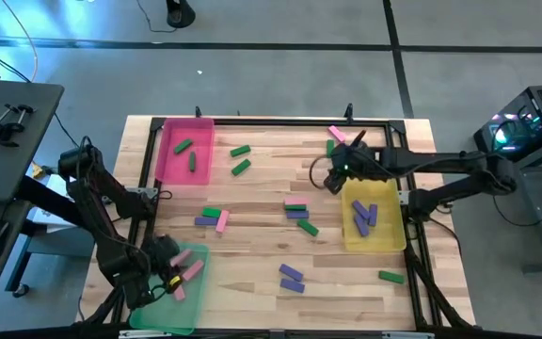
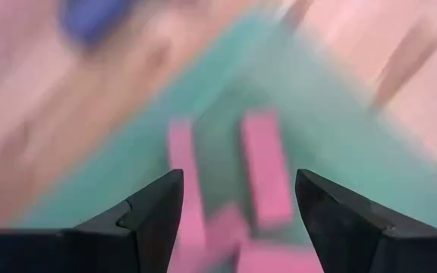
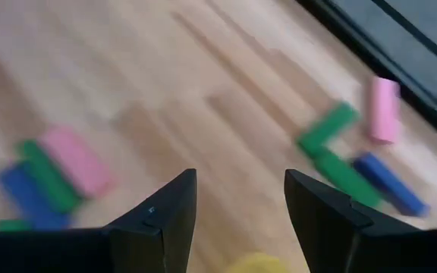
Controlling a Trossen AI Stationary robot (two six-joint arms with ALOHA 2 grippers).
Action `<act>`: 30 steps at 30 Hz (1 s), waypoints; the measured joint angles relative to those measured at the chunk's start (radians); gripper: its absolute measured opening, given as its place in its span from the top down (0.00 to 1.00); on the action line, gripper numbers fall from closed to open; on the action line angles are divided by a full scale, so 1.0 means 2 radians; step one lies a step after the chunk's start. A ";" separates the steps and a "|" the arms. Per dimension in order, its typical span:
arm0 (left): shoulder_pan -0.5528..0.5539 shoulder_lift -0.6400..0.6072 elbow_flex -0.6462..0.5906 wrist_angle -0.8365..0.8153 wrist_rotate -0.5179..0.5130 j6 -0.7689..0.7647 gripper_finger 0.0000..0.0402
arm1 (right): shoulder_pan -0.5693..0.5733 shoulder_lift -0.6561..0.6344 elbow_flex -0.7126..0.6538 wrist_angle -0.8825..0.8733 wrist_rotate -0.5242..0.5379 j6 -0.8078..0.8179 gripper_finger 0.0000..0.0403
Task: Sort blocks
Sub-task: Put the blue block into the yellow bin
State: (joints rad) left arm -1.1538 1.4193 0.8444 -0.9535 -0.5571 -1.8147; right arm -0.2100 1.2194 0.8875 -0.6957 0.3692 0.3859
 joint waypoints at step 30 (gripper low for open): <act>0.068 0.000 0.000 0.205 -0.467 0.335 0.40 | -0.264 0.182 0.000 0.014 -0.085 -0.073 0.54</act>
State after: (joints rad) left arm -1.0187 1.4189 0.8447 -0.5442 -1.4918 -1.1445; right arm -0.7383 1.5841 0.8875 -0.6674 0.1983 0.2408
